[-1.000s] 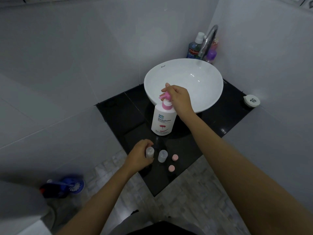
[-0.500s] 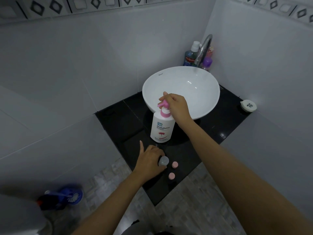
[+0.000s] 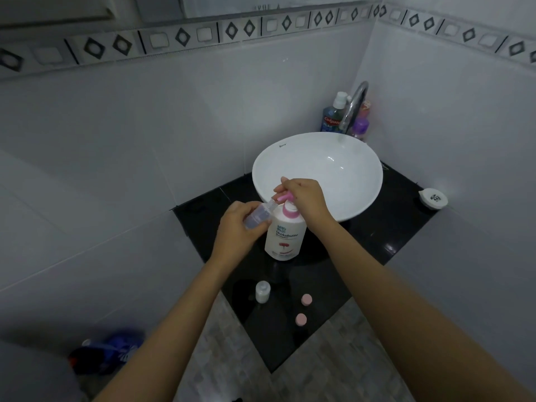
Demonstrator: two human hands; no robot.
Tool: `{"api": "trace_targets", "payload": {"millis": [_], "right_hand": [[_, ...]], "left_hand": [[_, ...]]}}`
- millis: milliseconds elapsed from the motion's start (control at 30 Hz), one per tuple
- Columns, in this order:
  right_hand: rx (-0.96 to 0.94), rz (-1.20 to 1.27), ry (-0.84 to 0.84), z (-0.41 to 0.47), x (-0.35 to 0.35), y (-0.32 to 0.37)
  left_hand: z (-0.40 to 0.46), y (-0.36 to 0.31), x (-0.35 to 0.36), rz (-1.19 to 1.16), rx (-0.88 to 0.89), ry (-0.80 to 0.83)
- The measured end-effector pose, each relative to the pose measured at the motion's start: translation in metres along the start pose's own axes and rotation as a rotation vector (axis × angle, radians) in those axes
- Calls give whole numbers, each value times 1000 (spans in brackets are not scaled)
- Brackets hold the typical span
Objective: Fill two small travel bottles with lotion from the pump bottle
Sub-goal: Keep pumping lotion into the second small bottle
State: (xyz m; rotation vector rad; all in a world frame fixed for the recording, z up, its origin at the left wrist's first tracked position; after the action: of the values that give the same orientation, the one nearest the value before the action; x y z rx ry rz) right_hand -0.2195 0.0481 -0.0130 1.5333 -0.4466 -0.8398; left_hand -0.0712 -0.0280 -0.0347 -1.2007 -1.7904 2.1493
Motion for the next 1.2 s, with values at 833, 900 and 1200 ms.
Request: {"api": "trace_targets", "payload": {"millis": [833,900,1200], "right_hand": [[-22,17,-47,5,0,-7],[-19,12,-53,5,0,-8],[10,74,-57,7,4,-26]], "left_hand": [[2,-21,-2,-100,29,34],[3,-24,-4,-142,31,13],[3,-21,-3,-197,-5,48]]}}
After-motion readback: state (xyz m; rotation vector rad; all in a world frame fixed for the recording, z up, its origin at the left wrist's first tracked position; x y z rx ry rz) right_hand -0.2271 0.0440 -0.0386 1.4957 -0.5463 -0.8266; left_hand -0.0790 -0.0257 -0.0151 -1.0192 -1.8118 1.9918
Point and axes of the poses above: each hand's wrist, its own z-axis towards the middle knuckle, its own x-axis out of the palm, y = z × x, the point moved 8 cm from there along z, towards the middle knuckle, and after that the axes turned 12 degrees about -x, right-handed, at the moved point
